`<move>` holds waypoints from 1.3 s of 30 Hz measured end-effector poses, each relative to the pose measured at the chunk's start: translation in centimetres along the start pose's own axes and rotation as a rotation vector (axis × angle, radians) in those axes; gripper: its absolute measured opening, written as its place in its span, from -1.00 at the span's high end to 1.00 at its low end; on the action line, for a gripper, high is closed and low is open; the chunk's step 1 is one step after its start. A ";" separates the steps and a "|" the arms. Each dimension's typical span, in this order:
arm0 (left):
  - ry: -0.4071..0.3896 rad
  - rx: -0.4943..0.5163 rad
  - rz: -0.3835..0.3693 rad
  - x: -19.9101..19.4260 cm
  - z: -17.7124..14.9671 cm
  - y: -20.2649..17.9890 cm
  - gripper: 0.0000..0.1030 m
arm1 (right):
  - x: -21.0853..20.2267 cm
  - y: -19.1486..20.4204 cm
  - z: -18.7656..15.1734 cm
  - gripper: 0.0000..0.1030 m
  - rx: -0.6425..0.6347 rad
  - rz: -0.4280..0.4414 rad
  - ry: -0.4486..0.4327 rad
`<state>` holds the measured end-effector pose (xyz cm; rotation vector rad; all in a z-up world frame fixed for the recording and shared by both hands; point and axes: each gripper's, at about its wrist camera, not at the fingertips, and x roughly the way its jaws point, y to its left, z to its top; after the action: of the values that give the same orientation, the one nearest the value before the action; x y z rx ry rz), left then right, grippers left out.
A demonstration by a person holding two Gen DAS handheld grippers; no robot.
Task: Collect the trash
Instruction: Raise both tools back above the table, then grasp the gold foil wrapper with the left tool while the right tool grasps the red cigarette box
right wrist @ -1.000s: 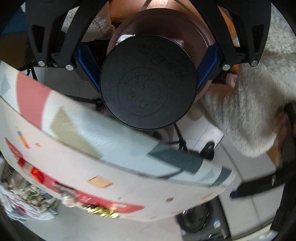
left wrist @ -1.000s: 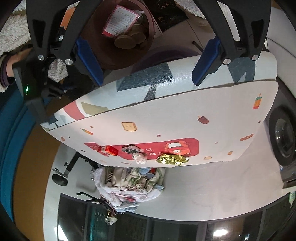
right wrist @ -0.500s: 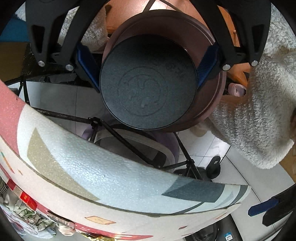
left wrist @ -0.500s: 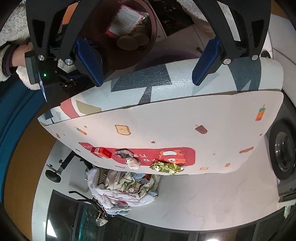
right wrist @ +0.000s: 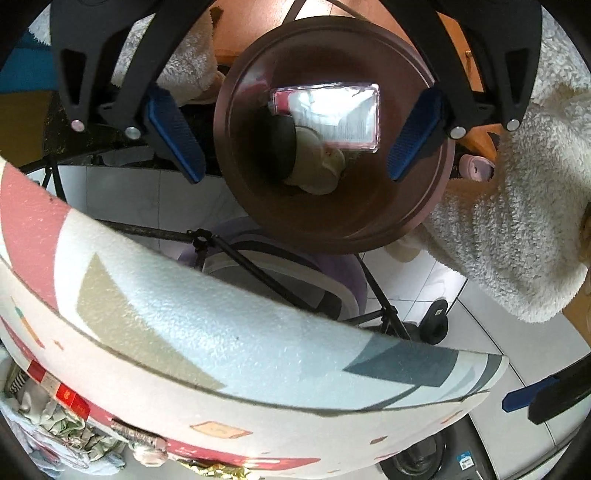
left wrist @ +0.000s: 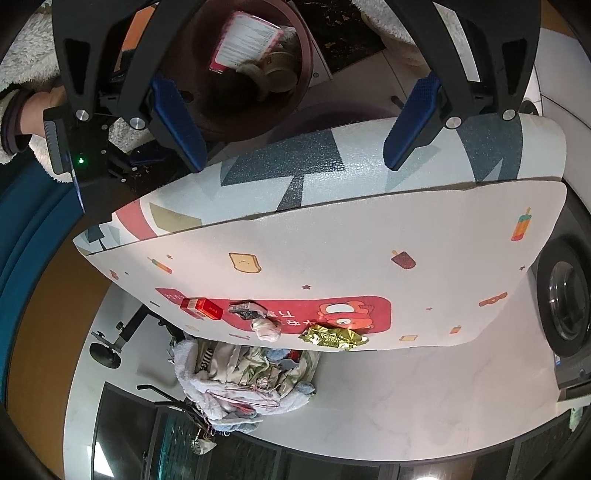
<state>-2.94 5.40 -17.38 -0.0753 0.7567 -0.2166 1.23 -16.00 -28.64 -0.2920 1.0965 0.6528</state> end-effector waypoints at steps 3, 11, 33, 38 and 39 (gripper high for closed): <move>-0.005 -0.006 0.002 -0.1 0.0 0.2 -0.83 | -0.5 0.2 0.1 -0.89 -0.014 -0.013 -0.020; -0.009 -0.013 0.010 -0.1 0.1 0.3 -0.83 | -4.2 0.1 0.6 -0.89 -0.026 -0.056 -0.156; 0.024 -0.080 -0.024 0.3 1.8 1.6 -0.83 | -9.6 -5.1 3.2 -0.89 0.054 -0.146 -0.312; 0.007 -0.148 -0.050 0.9 4.7 3.2 -0.83 | -11.0 -10.5 7.1 -0.89 0.086 -0.194 -0.338; -0.003 -0.158 -0.054 1.1 5.5 3.6 -0.83 | -11.1 -11.6 7.9 -0.89 0.093 -0.209 -0.344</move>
<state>2.22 8.59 -14.65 -0.2460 0.7690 -0.2077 10.89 -24.68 -16.29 -0.2012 0.7524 0.4438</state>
